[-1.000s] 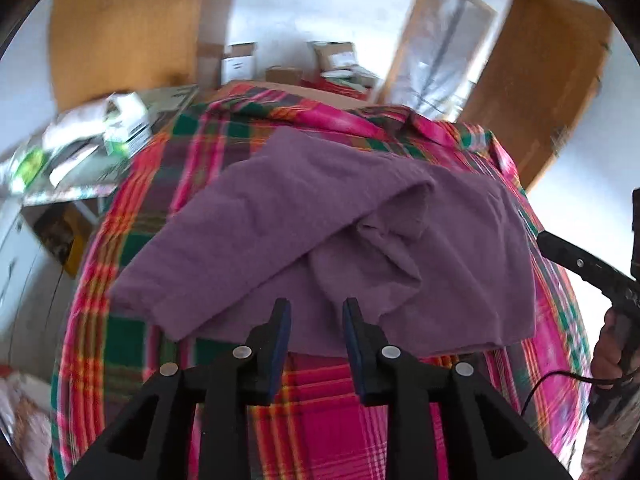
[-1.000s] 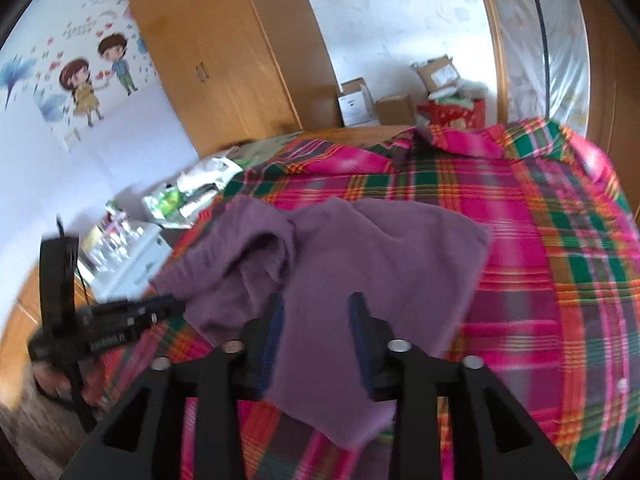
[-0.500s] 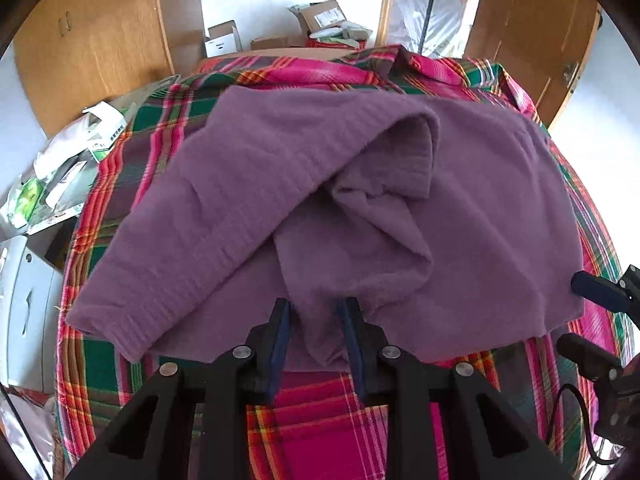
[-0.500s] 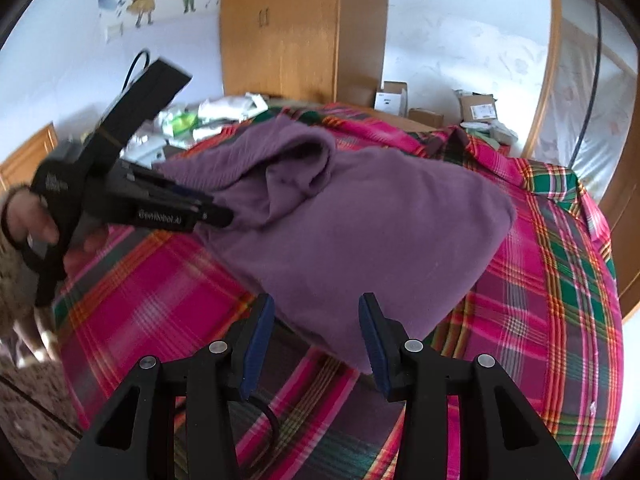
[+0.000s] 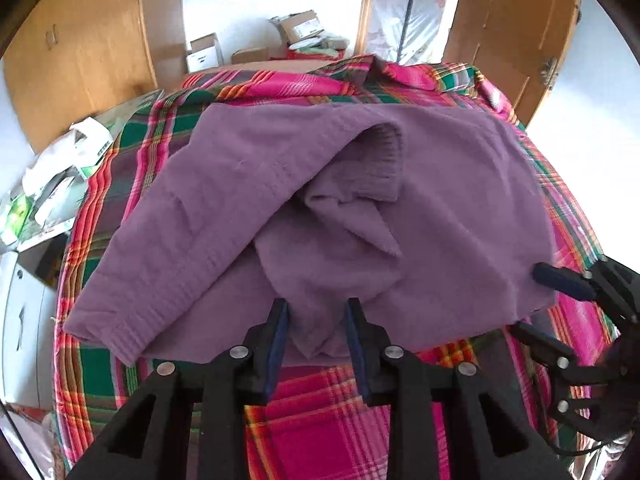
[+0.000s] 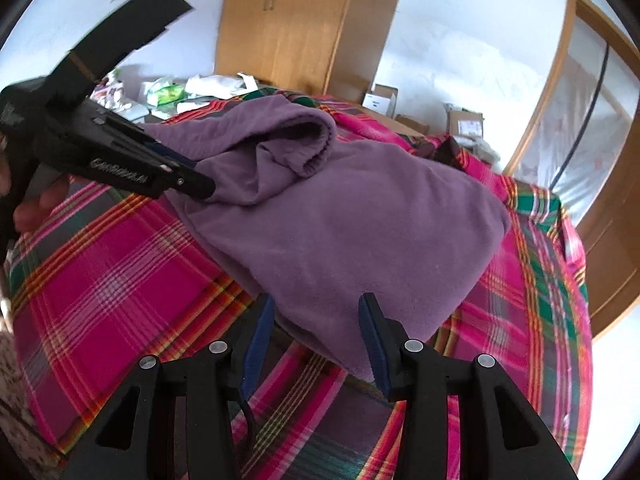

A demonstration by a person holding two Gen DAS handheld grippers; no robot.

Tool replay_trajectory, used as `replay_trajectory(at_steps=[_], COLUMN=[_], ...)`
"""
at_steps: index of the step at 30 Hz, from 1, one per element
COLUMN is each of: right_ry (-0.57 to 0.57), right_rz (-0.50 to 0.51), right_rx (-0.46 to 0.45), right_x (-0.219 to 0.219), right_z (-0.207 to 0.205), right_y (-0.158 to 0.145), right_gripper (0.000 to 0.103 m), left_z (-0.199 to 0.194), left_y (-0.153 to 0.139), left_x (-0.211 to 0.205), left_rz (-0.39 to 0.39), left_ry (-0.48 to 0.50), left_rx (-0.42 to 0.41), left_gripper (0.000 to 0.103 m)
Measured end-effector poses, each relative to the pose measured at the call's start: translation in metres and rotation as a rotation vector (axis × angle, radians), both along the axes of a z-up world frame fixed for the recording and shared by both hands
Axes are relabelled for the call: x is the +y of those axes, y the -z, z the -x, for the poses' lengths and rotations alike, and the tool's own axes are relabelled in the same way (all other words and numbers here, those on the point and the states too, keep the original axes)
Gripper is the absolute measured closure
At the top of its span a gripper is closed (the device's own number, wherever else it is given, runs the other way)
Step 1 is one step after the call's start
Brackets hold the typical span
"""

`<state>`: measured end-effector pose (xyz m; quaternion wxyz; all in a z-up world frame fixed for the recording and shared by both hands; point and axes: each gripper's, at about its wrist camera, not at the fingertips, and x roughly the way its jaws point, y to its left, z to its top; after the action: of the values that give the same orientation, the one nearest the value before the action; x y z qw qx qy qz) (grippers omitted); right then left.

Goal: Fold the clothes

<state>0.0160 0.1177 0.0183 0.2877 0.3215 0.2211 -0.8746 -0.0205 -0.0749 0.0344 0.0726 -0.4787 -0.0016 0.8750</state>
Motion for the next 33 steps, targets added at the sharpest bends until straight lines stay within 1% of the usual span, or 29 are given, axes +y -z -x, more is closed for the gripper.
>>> replay_trajectory(at_steps=[1,2,4,6,9,10,11,13,15,17,18,19,20,21,22,23,25,27,29,31,33], right_ry=[0.001,0.001,0.002,0.005,0.011,0.013,0.017,0.027,0.037,0.046,0.051,0.057,0.063,0.074,0.085,0.095,0.108,0.113,0.109,0.09,0.072], right_rz=[0.001,0.001,0.002,0.006,0.002,0.0,-0.002,0.002,0.016,0.026,0.032,0.035,0.035,0.031,0.029,0.031,0.041,0.052,0.067,0.089,0.102], right_rx=[0.0,0.001,0.0,-0.002,-0.001,-0.001,0.001,-0.004,-0.007,-0.003,-0.001,-0.001,-0.002,0.001,0.004,0.006,0.001,0.002,0.006,0.017,0.036], right_x=[0.0,0.0,0.0,-0.001,-0.001,-0.001,0.0,0.001,0.002,0.004,0.005,0.006,0.007,0.008,0.009,0.011,0.014,0.016,0.018,0.018,0.016], right_z=[0.0,0.0,0.0,-0.001,-0.001,-0.001,-0.001,0.002,0.003,0.003,0.004,0.005,0.006,0.007,0.008,0.009,0.012,0.012,0.011,0.006,0.002], right_y=[0.0,0.0,0.0,0.001,0.003,0.004,0.005,0.006,0.005,0.003,0.002,0.002,0.002,0.002,0.002,0.002,0.001,0.0,-0.003,-0.007,-0.011], right_gripper=[0.057,0.057,0.057,0.057,0.057,0.057,0.057,0.057,0.057,0.057,0.057,0.061,0.07,0.075,0.085,0.09,0.093,0.094,0.094,0.094,0.084], left_z=[-0.002,-0.005,0.001,0.005,0.008,0.008,0.009,0.012,0.017,0.02,0.022,0.022,0.023,0.023,0.023,0.023,0.024,0.025,0.026,0.03,0.031], left_y=[-0.001,-0.002,-0.001,0.006,0.017,0.018,0.02,0.021,0.021,0.021,0.021,0.021,0.019,0.017,0.015,0.01,0.002,-0.007,-0.016,-0.024,-0.032], left_x=[0.004,0.008,0.012,0.016,0.022,0.022,0.023,0.02,0.017,0.012,0.009,0.008,0.006,0.004,0.003,0.0,-0.005,-0.01,-0.017,-0.022,-0.026], left_rz=[0.002,0.005,0.01,0.076,0.139,0.155,0.171,0.174,0.163,0.118,0.089,0.071,0.057,0.044,0.029,-0.006,-0.053,-0.084,-0.133,-0.169,-0.199], left_ry=[0.026,0.053,0.071,0.051,0.061,0.06,0.058,0.034,0.008,-0.001,-0.005,-0.007,-0.015,-0.023,-0.028,-0.034,-0.043,-0.056,-0.066,-0.083,-0.095], left_rx=[0.013,0.026,0.025,0.013,-0.01,-0.006,-0.002,-0.011,-0.02,-0.029,-0.034,-0.034,-0.026,-0.017,-0.01,0.003,0.031,0.059,0.083,0.102,0.123], left_gripper=[0.067,0.067,0.067,0.067,0.067,0.064,0.064,0.062,0.062,0.066,0.071,0.08,0.086,0.09,0.093,0.094,0.095,0.096,0.096,0.096,0.096])
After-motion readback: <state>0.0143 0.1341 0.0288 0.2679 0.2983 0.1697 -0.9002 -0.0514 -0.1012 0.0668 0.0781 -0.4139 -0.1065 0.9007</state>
